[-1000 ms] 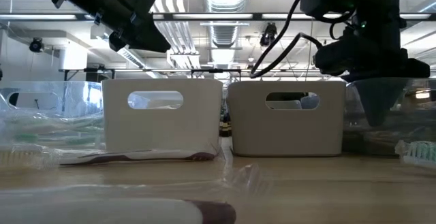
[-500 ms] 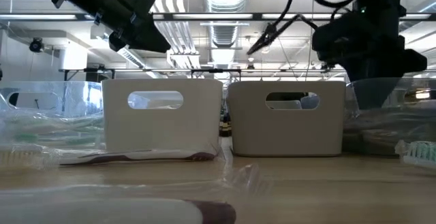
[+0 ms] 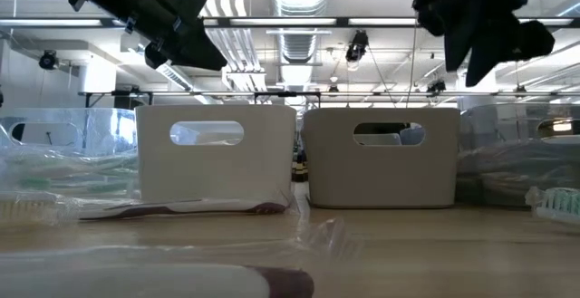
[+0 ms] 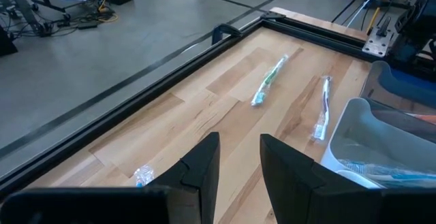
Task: Pick & Place Toothbrushes
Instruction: Put the blue toothbrush into the gray bin
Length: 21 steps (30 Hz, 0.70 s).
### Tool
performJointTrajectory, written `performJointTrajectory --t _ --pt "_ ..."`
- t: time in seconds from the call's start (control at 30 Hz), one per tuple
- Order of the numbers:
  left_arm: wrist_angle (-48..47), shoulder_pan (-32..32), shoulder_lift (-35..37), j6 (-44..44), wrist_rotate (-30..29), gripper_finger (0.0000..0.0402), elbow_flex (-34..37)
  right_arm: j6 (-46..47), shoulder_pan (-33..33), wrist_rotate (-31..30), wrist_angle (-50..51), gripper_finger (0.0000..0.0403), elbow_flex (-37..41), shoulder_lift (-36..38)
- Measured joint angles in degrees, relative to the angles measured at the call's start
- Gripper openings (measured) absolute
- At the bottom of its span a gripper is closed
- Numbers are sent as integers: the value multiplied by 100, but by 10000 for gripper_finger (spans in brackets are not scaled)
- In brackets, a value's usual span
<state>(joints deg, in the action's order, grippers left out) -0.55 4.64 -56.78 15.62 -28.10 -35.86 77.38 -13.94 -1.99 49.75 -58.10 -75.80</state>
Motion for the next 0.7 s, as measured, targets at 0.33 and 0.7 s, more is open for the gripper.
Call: performJointTrajectory --t 0.33,0.7 --pt "-35 -2 0 0 0 110 2 -1151 544 -2107 375 124 -321 647" --pt "-38 0 0 0 0 110 26 -4817 2264 -2414 -112 91 -1261 547"
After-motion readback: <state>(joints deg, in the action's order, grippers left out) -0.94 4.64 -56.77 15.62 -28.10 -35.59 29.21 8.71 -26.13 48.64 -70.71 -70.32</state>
